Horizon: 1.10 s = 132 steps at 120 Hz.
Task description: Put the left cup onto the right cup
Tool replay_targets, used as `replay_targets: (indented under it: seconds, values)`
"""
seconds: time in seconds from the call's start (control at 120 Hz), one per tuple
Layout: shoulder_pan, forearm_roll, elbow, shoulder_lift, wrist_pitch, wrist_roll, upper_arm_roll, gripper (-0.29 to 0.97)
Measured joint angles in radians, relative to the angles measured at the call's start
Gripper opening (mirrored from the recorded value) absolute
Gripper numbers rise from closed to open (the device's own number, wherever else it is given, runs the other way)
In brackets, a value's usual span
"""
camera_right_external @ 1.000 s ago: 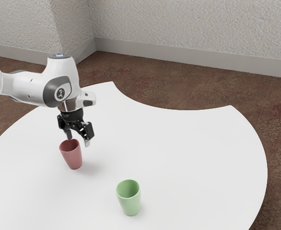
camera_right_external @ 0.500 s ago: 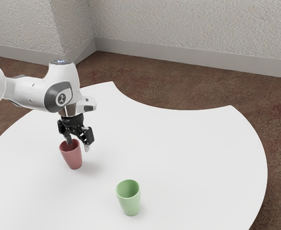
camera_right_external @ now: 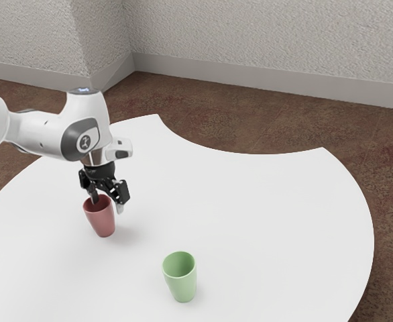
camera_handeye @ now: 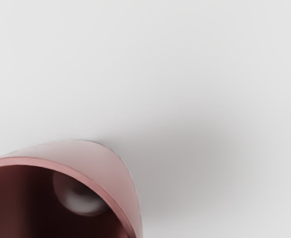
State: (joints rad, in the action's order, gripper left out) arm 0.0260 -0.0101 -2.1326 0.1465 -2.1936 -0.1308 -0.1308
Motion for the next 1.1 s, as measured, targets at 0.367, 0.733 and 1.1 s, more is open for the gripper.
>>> replay_targets:
  seconds: [0.367,0.733,1.1]
  values:
    - [-0.003,-0.001,0.002,0.024,-0.016,0.001,0.0,0.64]
    - [0.003,-0.001,0.001,0.034,-0.027,0.002,0.0,0.53]
    - [0.007,-0.001,0.002,0.04,-0.033,0.002,0.0,0.45]
